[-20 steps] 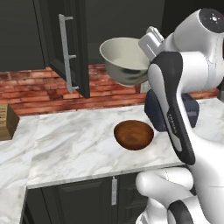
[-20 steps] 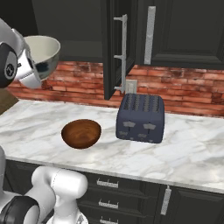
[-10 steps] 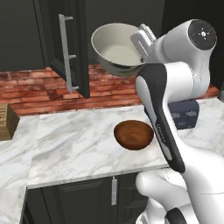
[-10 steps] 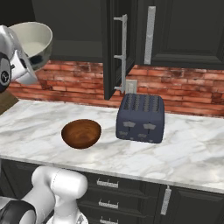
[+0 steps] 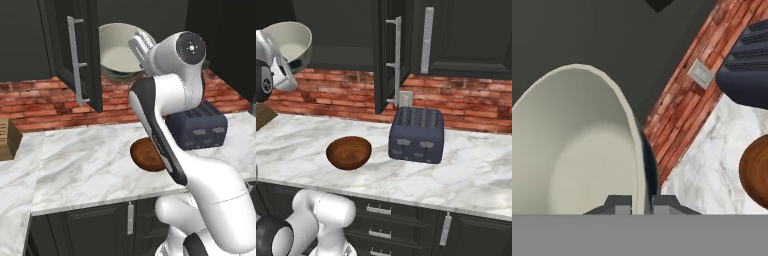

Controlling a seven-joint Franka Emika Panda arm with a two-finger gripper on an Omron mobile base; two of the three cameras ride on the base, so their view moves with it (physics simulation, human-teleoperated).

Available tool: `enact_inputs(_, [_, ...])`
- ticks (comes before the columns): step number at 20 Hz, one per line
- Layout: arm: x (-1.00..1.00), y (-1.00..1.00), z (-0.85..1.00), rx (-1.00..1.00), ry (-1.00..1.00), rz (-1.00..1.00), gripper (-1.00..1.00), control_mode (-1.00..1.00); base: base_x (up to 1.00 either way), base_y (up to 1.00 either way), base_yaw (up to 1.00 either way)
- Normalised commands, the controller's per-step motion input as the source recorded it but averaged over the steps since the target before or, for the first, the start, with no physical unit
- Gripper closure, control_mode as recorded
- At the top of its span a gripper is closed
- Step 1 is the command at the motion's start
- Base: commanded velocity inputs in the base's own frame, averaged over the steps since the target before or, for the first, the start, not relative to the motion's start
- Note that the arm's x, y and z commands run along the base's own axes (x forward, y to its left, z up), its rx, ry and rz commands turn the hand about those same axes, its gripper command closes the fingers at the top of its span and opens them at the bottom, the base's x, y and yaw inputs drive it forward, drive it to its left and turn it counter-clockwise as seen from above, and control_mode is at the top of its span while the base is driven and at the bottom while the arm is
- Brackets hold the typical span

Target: Open the cabinet. Pick the bowls from the counter and place them in the cabinet. Then close the cabinet.

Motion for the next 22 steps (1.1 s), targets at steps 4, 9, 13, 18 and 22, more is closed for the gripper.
enact_inputs(4, [0.73,0.0,0.0,0.0,0.04,-0.01,1.0,-1.0,0.0,0.0,0.0])
enact_inputs(9, [0.65,0.06,0.0,0.0,0.05,-0.02,1.0,-1.0,0.0,0.0,0.0])
enact_inputs(13, [0.67,0.18,0.0,0.0,0.02,-0.05,1.0,-1.0,0.0,0.0,0.0])
enact_inputs(18, [0.78,0.14,0.0,0.0,0.01,-0.06,1.0,-1.0,0.0,0.0,0.0])
enact_inputs(22, [0.82,0.06,0.0,0.0,0.01,-0.07,1.0,-1.0,0.0,0.0,0.0])
